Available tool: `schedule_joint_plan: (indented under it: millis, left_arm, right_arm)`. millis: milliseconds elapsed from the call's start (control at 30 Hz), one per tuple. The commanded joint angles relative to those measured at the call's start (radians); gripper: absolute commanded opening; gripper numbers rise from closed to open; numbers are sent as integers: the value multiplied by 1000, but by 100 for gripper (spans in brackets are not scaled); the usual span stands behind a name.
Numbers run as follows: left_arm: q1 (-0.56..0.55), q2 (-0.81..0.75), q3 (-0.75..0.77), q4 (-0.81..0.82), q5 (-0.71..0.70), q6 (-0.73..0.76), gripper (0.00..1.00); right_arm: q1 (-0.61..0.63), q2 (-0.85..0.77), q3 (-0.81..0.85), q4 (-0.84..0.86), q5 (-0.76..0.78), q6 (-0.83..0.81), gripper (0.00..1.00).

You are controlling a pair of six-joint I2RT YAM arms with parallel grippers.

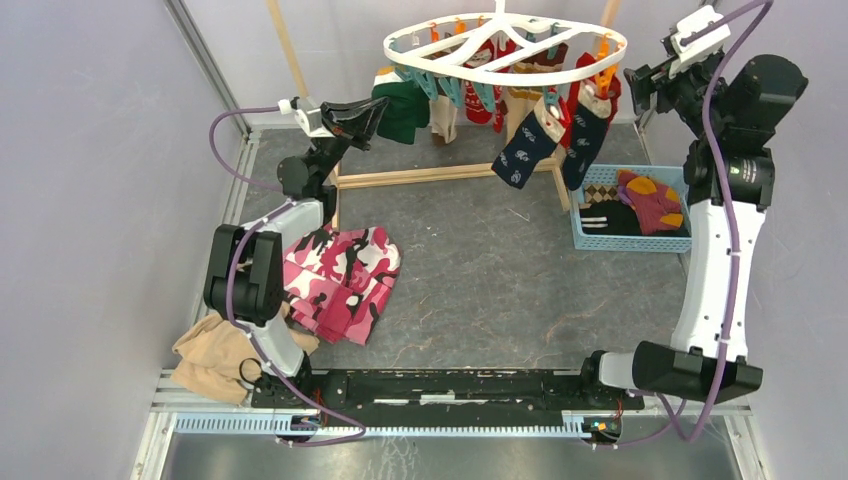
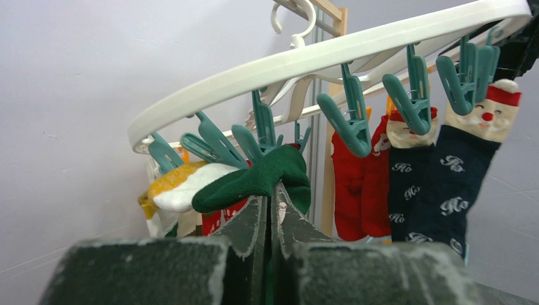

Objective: Clip the socks to the hanger
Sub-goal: Rotate the hanger at the clothesline.

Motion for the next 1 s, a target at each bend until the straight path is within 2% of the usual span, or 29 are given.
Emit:
schedule_joint_plan:
  millis: [0,200,567,967]
  left_arm:
    - [-12,-73,-25,121,43,-3,2]
    - [-25,-121,-64,135,62,-21,2]
    - [-54,-268,-225,131,48,28,2]
    - [-147,-446,-274,-56,34,191,2]
  right_arm:
    - [-10,-64,-54,32,-113,47,77]
    - [-66,-154,-120,55,-167,71,78]
    - [-165,-197,-207,76,-239,123,90]
    - [-237,-215,-333,84,-294,111,95]
